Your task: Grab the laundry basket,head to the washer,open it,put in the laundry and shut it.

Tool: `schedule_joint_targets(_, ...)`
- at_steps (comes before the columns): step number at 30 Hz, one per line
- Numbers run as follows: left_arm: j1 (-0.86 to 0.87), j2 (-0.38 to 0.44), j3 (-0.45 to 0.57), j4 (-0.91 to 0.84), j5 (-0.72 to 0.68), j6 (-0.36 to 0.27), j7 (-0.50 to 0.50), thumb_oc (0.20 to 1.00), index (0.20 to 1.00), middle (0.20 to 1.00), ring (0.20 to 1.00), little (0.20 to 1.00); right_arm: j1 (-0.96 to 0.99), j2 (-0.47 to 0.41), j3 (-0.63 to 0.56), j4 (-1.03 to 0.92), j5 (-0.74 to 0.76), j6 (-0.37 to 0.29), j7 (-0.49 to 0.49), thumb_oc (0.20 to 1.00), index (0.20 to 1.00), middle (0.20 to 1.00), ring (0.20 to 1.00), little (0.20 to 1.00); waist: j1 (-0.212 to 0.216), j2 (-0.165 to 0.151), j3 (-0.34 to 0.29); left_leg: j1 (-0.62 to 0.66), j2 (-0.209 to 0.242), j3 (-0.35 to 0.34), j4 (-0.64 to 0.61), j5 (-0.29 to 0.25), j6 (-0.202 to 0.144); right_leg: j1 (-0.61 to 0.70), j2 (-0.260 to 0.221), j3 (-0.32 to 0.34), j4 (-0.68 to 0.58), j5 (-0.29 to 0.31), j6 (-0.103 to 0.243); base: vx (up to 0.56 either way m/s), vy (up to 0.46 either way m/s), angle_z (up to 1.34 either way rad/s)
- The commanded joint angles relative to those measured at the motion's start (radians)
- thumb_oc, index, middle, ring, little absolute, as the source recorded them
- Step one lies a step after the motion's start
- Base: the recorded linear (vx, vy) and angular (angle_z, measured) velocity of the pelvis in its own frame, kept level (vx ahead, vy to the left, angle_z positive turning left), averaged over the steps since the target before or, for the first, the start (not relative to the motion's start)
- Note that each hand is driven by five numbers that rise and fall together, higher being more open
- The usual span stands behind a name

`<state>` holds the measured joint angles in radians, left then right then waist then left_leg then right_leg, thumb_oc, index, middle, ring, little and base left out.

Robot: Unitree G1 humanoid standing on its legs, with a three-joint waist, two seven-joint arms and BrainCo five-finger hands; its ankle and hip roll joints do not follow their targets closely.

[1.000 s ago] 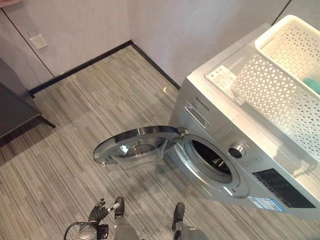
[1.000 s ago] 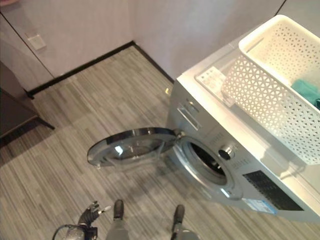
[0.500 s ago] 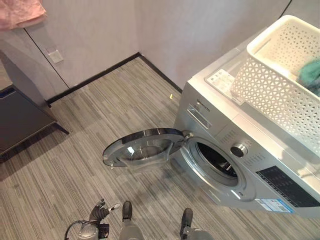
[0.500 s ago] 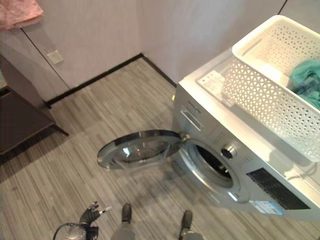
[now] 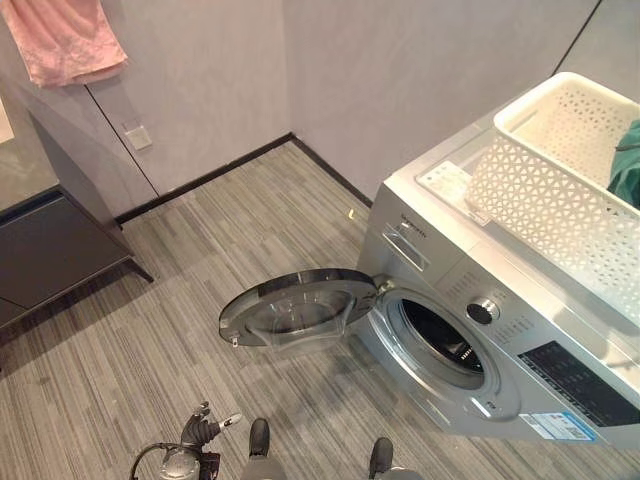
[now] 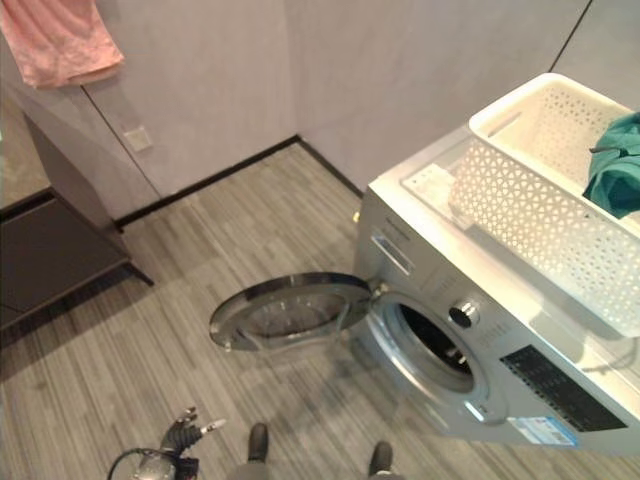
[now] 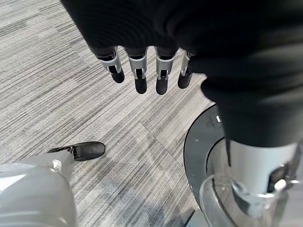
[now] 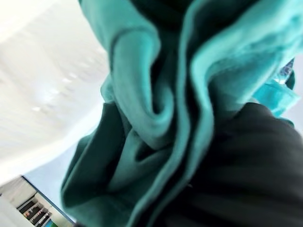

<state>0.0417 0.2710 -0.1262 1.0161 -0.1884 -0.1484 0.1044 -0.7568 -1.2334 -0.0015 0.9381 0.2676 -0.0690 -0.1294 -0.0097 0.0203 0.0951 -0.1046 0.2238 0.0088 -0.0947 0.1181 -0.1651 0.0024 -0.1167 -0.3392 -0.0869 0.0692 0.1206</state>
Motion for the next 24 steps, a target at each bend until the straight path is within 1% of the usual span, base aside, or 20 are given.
schedule_joint_targets(1, -0.032, 0.034, -0.007, 0.083, 0.019, -0.008, 0.016, 1.000, 1.000, 1.000, 1.000, 1.000, -0.006, -0.021, -0.079, -0.125, 0.066, -0.089, -0.090, 0.200, 0.200, 0.200, 0.200, 0.200, 0.012, -0.101, -0.076, 0.135, 0.032, 0.063, 0.007, -0.120, 0.003, -0.038, -0.101, 0.093, 0.063, -0.044, 0.085, 0.01, 0.041, -0.02)
schedule_joint_targets(6, -0.035, 0.014, -0.007, 0.093, 0.038, -0.002, 0.011, 1.000, 1.000, 1.000, 1.000, 1.000, 0.150, -0.022, -0.241, -0.310, 0.032, -0.098, -0.133, 0.200, 0.200, 0.200, 0.200, 0.200, -0.010, -0.102, -0.093, 0.157, 0.026, 0.075, 0.007, -0.137, 0.011, -0.033, -0.105, 0.106, 0.066, -0.040, 0.089, 0.01, 0.040, -0.02)
schedule_joint_targets(7, -0.037, 0.001, 0.004, 0.094, 0.044, 0.003, 0.008, 1.000, 1.000, 1.000, 1.000, 1.000, 0.223, -0.014, -0.303, -0.385, 0.008, -0.103, -0.151, 0.200, 0.200, 0.200, 0.200, 0.200, -0.028, -0.099, -0.098, 0.167, 0.023, 0.083, 0.007, -0.144, 0.016, -0.034, -0.105, 0.115, 0.068, -0.037, 0.090, 0.01, 0.040, 0.00)
schedule_joint_targets(8, -0.038, 0.005, -0.002, 0.094, 0.044, 0.003, 0.008, 1.000, 1.000, 1.000, 1.000, 1.000, 0.251, -0.009, -0.329, -0.397, 0.006, -0.100, -0.151, 0.200, 0.200, 0.200, 0.200, 0.200, -0.021, -0.103, -0.098, 0.168, 0.023, 0.084, 0.007, -0.144, 0.016, -0.034, -0.105, 0.116, 0.068, -0.037, 0.090, 0.00, 0.036, -0.06)
schedule_joint_targets(11, -0.046, -0.005, -0.002, 0.096, 0.056, 0.006, 0.008, 1.000, 1.000, 1.000, 1.000, 1.000, 0.352, 0.004, -0.438, -0.491, -0.025, -0.103, -0.183, 0.200, 0.200, 0.200, 0.200, 0.200, -0.037, -0.104, -0.107, 0.184, 0.020, 0.098, 0.007, -0.155, 0.022, -0.037, -0.107, 0.130, 0.070, -0.034, 0.094, 0.00, 0.037, -0.24)
schedule_joint_targets(12, -0.048, -0.009, 0.004, 0.095, 0.058, 0.008, 0.007, 1.000, 1.000, 1.000, 1.000, 1.000, 0.376, 0.002, -0.464, -0.515, -0.040, -0.101, -0.191, 0.200, 0.200, 0.200, 0.200, 0.200, -0.051, -0.101, -0.110, 0.189, 0.018, 0.102, 0.007, -0.159, 0.024, -0.039, -0.108, 0.136, 0.070, -0.031, 0.095, 0.00, 0.041, -0.11)
schedule_joint_targets(15, -0.050, -0.014, 0.008, 0.093, 0.067, 0.008, 0.004, 1.000, 1.000, 1.000, 1.000, 1.000, 0.498, 0.010, -0.575, -0.575, -0.081, -0.091, -0.204, 0.200, 0.200, 0.200, 0.200, 0.200, -0.064, -0.103, -0.115, 0.206, 0.014, 0.118, 0.007, -0.169, 0.030, -0.041, -0.109, 0.152, 0.073, -0.030, 0.099, 0.00, 0.037, -0.21)
schedule_joint_targets(16, -0.049, -0.017, 0.017, 0.091, 0.071, 0.009, 0.002, 1.000, 1.000, 1.000, 1.000, 1.000, 0.542, 0.018, -0.607, -0.600, -0.101, -0.085, -0.203, 0.200, 0.200, 0.200, 0.200, 0.200, -0.077, -0.101, -0.117, 0.212, 0.013, 0.124, 0.007, -0.173, 0.033, -0.042, -0.110, 0.159, 0.074, -0.028, 0.100, 0.00, 0.032, -0.12)
schedule_joint_targets(18, -0.043, -0.018, 0.019, 0.092, 0.077, 0.008, -0.001, 1.000, 1.000, 1.000, 1.000, 1.000, 0.632, 0.039, -0.685, -0.628, -0.123, -0.080, -0.208, 0.200, 0.200, 0.200, 0.200, 0.200, -0.083, -0.104, -0.118, 0.224, 0.010, 0.137, 0.007, -0.182, 0.037, -0.047, -0.111, 0.172, 0.079, -0.027, 0.103, -0.01, 0.033, -0.22)
schedule_joint_targets(19, -0.040, -0.019, 0.026, 0.090, 0.082, 0.007, -0.003, 1.000, 1.000, 1.000, 1.000, 1.000, 0.679, 0.062, -0.716, -0.645, -0.149, -0.072, -0.212, 0.200, 0.200, 0.200, 0.200, 0.200, -0.096, -0.101, -0.116, 0.234, 0.008, 0.150, 0.007, -0.188, 0.041, -0.053, -0.110, 0.185, 0.082, -0.024, 0.105, -0.02, 0.042, -0.28)
schedule_joint_targets(20, -0.040, -0.020, 0.034, 0.091, 0.081, 0.008, -0.003, 1.000, 1.000, 1.000, 1.000, 1.000, 0.712, 0.078, -0.738, -0.652, -0.168, -0.063, -0.217, 0.200, 0.200, 0.200, 0.200, 0.200, -0.103, -0.100, -0.116, 0.242, 0.007, 0.159, 0.007, -0.190, 0.043, -0.057, -0.110, 0.193, 0.084, -0.021, 0.107, -0.02, 0.033, -0.29)
schedule_joint_targets(21, -0.040, -0.018, 0.031, 0.091, 0.082, 0.008, -0.004, 1.000, 1.000, 1.000, 1.000, 1.000, 0.722, 0.082, -0.748, -0.658, -0.170, -0.062, -0.217, 0.200, 0.200, 0.200, 0.200, 0.200, -0.097, -0.102, -0.115, 0.244, 0.006, 0.162, 0.007, -0.191, 0.043, -0.058, -0.109, 0.196, 0.085, -0.021, 0.108, -0.01, 0.030, -0.37)
schedule_joint_targets(22, -0.037, -0.019, 0.045, 0.094, 0.080, 0.008, -0.001, 1.000, 1.000, 1.000, 1.000, 1.000, 0.775, 0.127, -0.776, -0.684, -0.186, -0.058, -0.216, 0.200, 0.200, 0.200, 0.200, 0.200, -0.112, -0.100, -0.117, 0.256, 0.005, 0.176, 0.007, -0.197, 0.045, -0.062, -0.110, 0.209, 0.086, -0.017, 0.110, -0.01, 0.029, -0.44)
schedule_joint_targets(23, -0.036, -0.019, 0.049, 0.099, 0.079, 0.008, 0.001, 1.000, 1.000, 1.000, 1.000, 1.000, 0.794, 0.162, -0.779, -0.699, -0.190, -0.057, -0.215, 0.200, 0.200, 0.200, 0.200, 0.200, -0.116, -0.099, -0.116, 0.261, 0.004, 0.183, 0.007, -0.198, 0.047, -0.064, -0.109, 0.217, 0.087, -0.015, 0.111, -0.01, 0.028, -0.35)
schedule_joint_targets(24, -0.036, -0.019, 0.048, 0.099, 0.079, 0.008, 0.001, 1.000, 1.000, 1.000, 1.000, 1.000, 0.795, 0.163, -0.780, -0.700, -0.190, -0.056, -0.215, 0.200, 0.200, 0.200, 0.200, 0.200, -0.115, -0.100, -0.116, 0.261, 0.003, 0.184, 0.007, -0.198, 0.047, -0.064, -0.109, 0.217, 0.087, -0.015, 0.111, -0.02, 0.020, -0.30)
